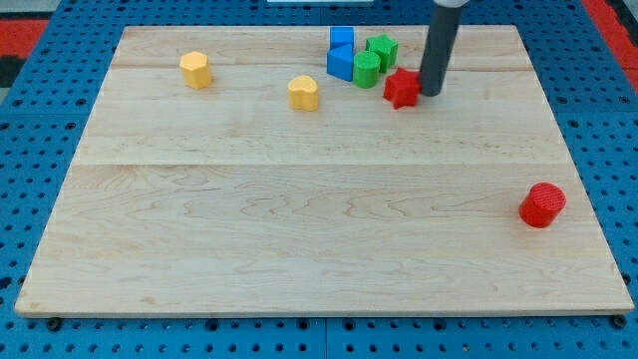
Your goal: Move the red star to the right side of the yellow heart
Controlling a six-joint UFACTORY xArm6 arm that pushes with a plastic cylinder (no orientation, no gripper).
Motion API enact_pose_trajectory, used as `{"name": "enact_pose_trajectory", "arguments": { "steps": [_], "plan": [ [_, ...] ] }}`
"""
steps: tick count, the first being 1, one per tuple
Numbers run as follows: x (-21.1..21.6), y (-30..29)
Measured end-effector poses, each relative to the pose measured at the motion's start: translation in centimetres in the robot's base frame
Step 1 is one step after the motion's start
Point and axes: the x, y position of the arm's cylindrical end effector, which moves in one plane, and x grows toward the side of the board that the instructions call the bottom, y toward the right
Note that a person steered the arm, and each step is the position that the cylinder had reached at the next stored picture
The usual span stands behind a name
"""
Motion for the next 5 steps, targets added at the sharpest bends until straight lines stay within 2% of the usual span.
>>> {"name": "enact_pose_trajectory", "arguments": {
  "steps": [1,3,4,5],
  "plan": [
    [1.4,-6.0],
    [-2.0,-0.9],
    [-1.2,-5.4],
    [1.4,-8.9]
  ]
}}
